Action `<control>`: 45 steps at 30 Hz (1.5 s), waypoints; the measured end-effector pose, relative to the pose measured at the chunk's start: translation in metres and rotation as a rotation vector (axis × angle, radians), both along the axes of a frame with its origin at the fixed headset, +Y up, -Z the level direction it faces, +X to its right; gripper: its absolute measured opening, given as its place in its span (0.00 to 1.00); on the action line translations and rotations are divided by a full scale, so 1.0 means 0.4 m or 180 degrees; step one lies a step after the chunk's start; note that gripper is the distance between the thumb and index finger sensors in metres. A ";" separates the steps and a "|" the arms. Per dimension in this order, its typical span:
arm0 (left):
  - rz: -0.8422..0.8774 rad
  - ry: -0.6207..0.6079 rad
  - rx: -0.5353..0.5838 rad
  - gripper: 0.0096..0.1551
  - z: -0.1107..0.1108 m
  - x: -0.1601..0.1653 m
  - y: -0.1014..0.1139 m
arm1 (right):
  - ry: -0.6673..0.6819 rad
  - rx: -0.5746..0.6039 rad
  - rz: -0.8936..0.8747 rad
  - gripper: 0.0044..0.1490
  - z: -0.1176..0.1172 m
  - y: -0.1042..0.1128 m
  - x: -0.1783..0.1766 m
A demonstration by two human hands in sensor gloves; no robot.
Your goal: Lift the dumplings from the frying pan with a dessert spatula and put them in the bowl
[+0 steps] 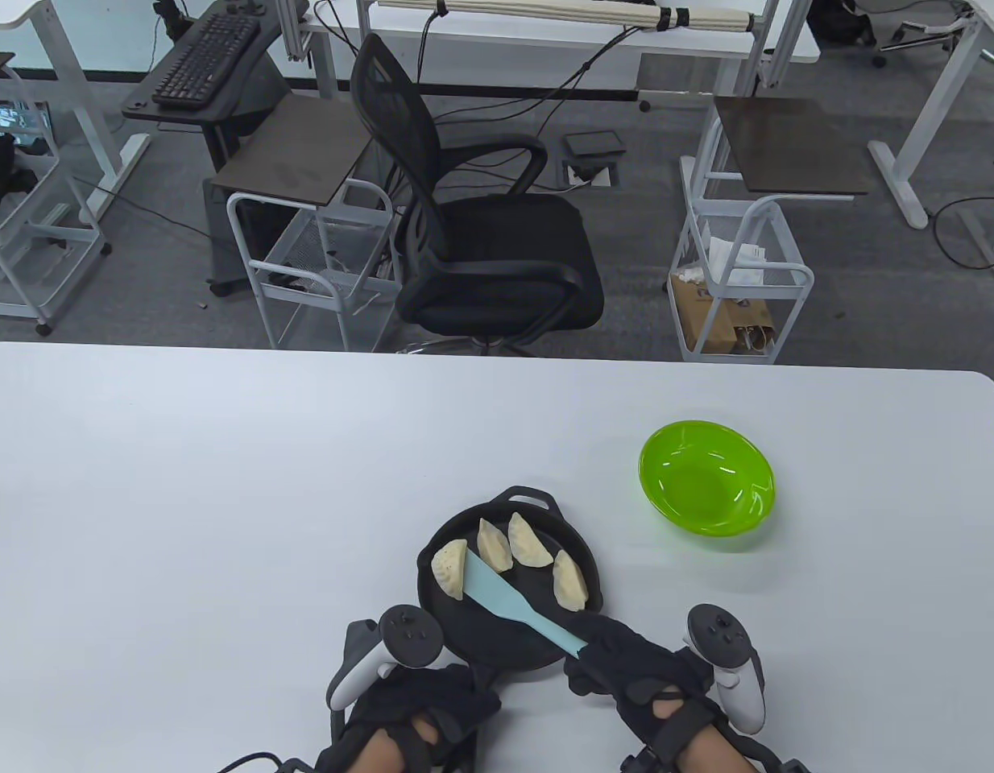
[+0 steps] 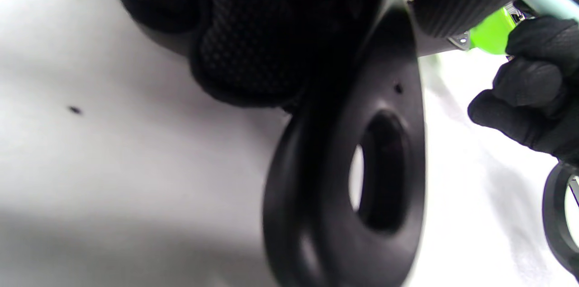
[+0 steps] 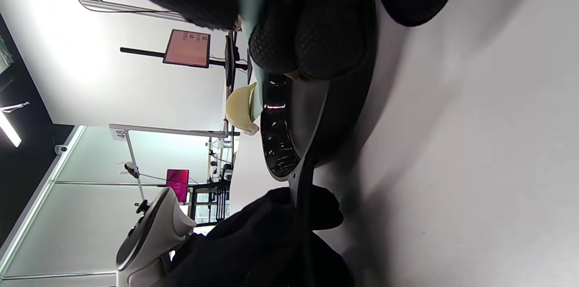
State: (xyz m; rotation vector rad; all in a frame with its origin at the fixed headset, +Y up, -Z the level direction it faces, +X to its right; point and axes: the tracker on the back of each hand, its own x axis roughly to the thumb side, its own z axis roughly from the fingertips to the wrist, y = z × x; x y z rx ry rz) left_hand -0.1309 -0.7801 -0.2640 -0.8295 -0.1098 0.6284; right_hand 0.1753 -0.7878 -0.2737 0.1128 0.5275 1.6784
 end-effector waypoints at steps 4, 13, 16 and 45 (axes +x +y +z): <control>-0.0007 -0.0004 -0.0002 0.40 0.000 0.001 0.000 | -0.0050 0.0071 -0.0128 0.35 -0.002 0.008 0.009; -0.0023 -0.0021 -0.0008 0.40 0.000 0.002 -0.001 | -0.0307 0.0210 -0.0219 0.35 -0.007 0.022 0.036; -0.0027 -0.0023 -0.0004 0.39 0.000 0.002 -0.001 | -0.0423 0.0257 -0.0222 0.35 -0.010 0.026 0.048; -0.0013 -0.0031 -0.0016 0.39 0.000 0.002 -0.003 | -0.1579 0.0334 -0.0402 0.38 -0.042 0.010 0.211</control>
